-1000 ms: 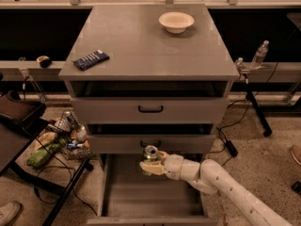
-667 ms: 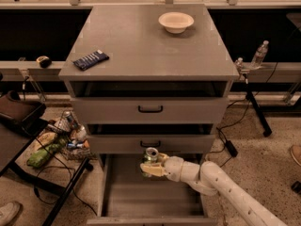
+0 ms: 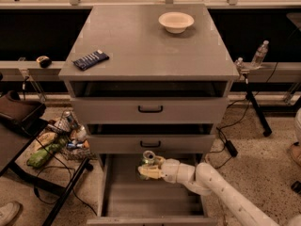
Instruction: Place green can into bottom drawer
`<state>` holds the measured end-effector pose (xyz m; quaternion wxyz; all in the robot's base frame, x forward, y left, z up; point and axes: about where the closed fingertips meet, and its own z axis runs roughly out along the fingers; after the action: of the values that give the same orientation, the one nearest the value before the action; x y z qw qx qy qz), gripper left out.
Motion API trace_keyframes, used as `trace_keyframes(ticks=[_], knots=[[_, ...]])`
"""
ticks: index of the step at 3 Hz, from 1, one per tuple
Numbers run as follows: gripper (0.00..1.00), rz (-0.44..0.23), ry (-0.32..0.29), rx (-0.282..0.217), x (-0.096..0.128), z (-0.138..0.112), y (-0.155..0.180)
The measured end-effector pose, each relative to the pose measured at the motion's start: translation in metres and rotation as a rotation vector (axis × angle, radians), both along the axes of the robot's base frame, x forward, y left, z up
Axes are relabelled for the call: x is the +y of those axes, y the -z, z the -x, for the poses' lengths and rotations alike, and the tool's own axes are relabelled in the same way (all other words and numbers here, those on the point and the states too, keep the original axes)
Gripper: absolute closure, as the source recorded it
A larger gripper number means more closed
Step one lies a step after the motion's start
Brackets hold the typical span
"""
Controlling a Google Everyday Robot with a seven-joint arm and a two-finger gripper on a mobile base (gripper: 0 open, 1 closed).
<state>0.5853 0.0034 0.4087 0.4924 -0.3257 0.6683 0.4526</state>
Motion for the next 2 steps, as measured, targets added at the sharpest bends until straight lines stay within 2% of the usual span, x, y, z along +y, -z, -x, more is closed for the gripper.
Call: trace_keyframes(ticks=[1,2], knots=[[1.00,0.075,-0.054,-0.039,0.022,-0.017,0.081],[1.00,0.119,-0.143,-0.078,0.057,-0.020,0.148]])
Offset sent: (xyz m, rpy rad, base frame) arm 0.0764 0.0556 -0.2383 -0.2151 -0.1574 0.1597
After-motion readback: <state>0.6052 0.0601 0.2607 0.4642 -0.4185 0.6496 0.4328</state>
